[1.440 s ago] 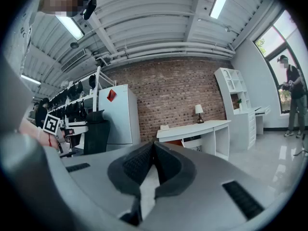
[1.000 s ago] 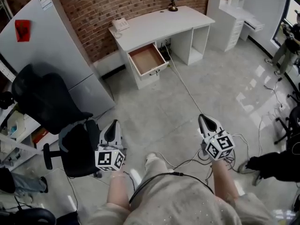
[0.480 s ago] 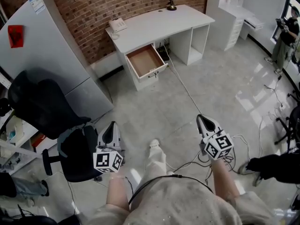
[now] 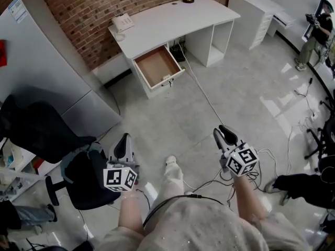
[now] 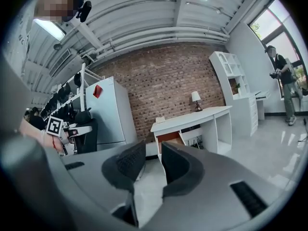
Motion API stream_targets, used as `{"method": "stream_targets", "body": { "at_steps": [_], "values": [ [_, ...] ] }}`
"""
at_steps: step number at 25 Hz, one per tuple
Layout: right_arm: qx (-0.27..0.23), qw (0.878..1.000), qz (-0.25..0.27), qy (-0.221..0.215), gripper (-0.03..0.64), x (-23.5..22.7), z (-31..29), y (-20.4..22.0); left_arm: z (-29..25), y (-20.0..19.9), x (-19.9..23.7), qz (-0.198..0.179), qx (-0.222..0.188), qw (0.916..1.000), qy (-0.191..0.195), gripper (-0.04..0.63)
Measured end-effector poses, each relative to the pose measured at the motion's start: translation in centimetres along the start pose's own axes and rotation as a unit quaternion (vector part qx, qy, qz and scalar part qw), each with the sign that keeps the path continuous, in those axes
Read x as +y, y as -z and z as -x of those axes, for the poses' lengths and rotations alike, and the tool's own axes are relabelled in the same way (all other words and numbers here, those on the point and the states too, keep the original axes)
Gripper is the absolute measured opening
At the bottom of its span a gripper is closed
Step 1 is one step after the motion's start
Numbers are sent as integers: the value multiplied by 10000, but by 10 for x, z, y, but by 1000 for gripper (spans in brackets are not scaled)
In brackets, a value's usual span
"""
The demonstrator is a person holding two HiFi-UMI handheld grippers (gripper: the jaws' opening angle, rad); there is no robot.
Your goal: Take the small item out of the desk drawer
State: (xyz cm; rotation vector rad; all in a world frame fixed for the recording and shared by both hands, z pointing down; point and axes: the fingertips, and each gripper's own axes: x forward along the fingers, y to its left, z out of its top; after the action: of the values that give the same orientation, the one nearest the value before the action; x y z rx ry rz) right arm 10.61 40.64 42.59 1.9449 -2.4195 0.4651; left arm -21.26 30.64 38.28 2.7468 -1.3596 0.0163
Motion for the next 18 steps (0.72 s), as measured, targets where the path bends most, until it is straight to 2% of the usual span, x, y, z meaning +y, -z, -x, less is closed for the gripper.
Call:
{"method": "stream_targets", "body": {
  "at_steps": [8,18],
  "values": [
    [201,9994,-151,240,132,-26,-62,-4,-74,7,32,76,205,9996,202,6],
    [284,9988,-175,361,149,-39,-143,-19,-160,7,80,165,228,9985,461,5]
  ]
}}
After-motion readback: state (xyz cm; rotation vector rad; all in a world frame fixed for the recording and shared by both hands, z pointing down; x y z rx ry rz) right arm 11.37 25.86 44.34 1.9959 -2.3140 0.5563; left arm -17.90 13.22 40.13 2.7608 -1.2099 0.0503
